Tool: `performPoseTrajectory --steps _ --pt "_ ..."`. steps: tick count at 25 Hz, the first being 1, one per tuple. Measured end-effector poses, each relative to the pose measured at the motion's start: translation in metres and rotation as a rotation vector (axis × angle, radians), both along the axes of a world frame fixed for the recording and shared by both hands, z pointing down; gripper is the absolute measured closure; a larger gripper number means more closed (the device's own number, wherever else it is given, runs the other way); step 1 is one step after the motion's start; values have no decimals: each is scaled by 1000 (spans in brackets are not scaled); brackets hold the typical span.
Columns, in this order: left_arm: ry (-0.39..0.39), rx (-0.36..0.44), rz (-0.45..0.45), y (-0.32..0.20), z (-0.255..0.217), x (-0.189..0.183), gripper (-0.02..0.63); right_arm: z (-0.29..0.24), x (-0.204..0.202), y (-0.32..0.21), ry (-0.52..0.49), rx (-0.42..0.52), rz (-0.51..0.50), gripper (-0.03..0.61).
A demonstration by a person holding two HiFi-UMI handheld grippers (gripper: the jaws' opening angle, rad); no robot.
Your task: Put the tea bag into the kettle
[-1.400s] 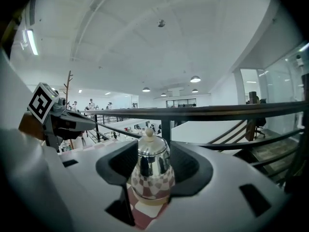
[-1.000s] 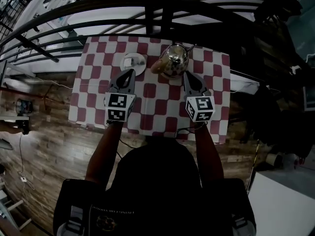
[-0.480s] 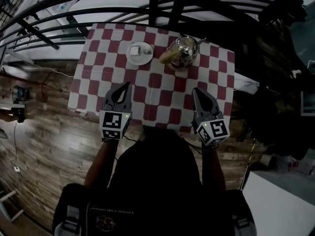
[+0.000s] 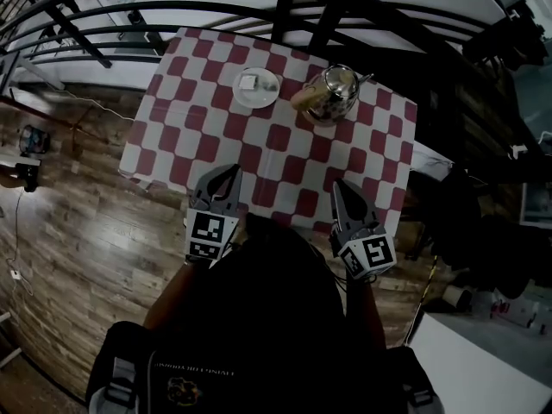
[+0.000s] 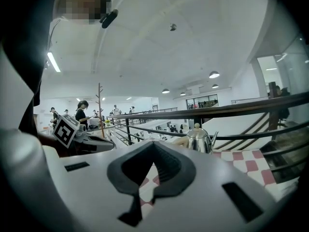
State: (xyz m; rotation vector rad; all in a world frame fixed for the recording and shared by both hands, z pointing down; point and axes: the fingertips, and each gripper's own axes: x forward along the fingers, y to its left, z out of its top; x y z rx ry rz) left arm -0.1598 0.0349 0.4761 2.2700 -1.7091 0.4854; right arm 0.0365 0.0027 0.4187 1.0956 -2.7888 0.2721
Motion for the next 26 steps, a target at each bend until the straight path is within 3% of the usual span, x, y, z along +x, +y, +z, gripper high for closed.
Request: performPoseTrajectory --steps 26 --pt "-27 27 -15 66 -26 64 611 -8 44 61 -10 17 -23 565"
